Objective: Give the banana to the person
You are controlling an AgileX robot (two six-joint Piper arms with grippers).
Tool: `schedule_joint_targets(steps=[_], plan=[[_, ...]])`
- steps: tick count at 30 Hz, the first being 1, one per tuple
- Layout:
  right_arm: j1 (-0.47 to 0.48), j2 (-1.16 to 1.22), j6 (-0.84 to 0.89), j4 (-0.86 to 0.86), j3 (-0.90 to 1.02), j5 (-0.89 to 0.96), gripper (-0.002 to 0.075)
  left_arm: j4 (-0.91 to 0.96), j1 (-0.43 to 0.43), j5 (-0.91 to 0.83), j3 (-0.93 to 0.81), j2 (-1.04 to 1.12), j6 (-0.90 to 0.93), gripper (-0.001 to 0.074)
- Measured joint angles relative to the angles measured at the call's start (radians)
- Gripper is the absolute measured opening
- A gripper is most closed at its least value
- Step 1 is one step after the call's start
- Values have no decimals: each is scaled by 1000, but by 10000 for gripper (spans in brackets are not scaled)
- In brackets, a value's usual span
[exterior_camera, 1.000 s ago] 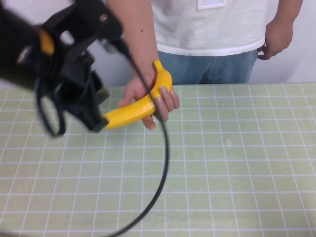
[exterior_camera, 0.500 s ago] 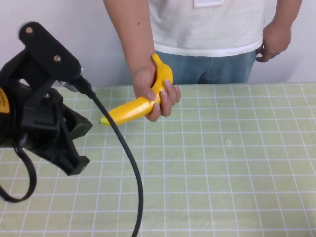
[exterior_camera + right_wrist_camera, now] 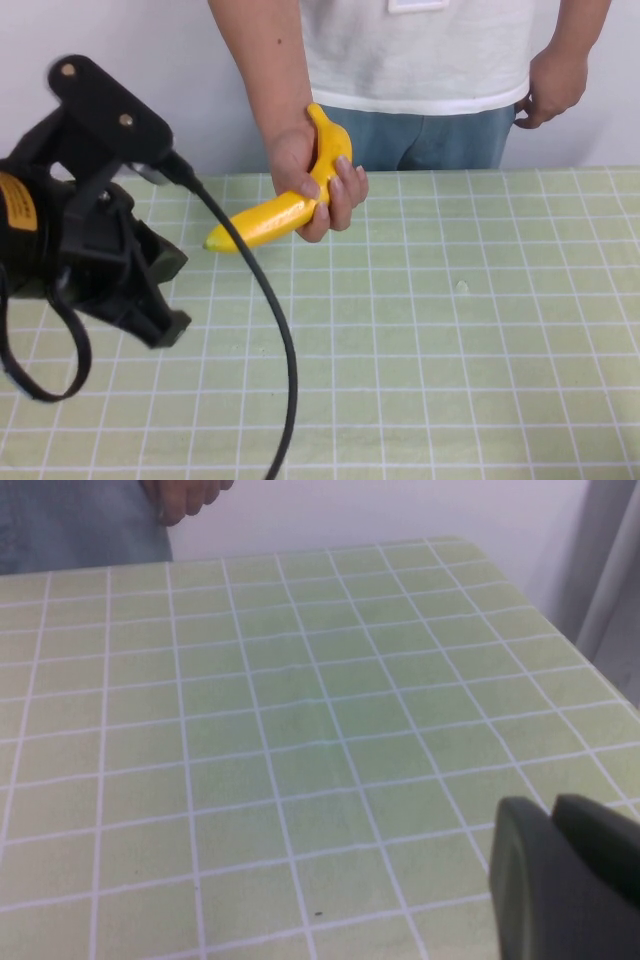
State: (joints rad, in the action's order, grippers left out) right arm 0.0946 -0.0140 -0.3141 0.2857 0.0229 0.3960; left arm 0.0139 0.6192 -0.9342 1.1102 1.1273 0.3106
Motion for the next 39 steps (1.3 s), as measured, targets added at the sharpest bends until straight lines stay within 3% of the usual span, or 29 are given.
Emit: schedule_joint_targets(steps=[4,12,15,31,39], plan=[[0,0,0,0,0,0,-11,44,-14,71,-29,-32,-119,-2],[0,0,0,0,0,0,-11,60,-112,572,-335,-301,-148,-3],[0,0,0,0,0,0,-11,60,-151,670,-455,-411,-156,-3],[0,0,0,0,0,0,-11,60,-442,731,-923,-950,-338,-3],[0,0,0,0,0,0,-11,60,-470,720,-1127,-1133,-393,-3]])
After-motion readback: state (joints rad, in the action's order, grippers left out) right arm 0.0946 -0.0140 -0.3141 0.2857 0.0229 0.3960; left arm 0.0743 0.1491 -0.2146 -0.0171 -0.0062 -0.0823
